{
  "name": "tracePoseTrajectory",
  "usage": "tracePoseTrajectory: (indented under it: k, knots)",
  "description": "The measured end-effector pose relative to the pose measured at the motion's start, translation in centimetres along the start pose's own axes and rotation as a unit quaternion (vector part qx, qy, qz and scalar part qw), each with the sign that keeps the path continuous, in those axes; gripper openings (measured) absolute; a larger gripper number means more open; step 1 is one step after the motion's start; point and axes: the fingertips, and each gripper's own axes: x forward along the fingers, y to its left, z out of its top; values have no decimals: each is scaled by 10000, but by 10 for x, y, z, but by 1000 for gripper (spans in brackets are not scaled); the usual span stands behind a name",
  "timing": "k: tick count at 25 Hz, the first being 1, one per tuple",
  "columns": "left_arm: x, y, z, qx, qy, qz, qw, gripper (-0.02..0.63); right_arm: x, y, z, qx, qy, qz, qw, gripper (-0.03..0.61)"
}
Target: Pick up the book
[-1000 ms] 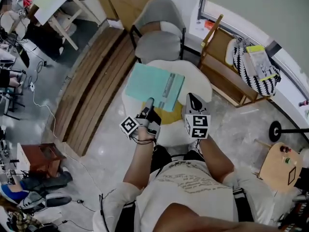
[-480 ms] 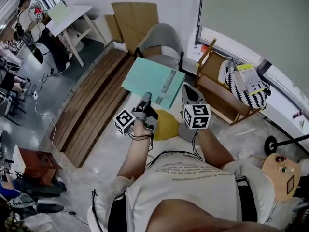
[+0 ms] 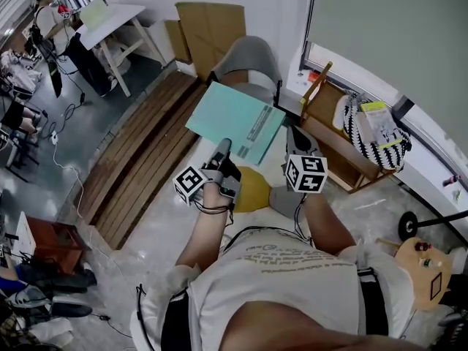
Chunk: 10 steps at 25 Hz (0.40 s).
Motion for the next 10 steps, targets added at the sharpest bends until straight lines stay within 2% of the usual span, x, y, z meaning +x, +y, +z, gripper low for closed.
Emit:
tracePoseTrajectory:
  k: [10]
  knots:
    - [-7, -1, 9, 7, -237, -46, 9997, 181, 1, 1, 0, 0, -23, 76, 10000, 26]
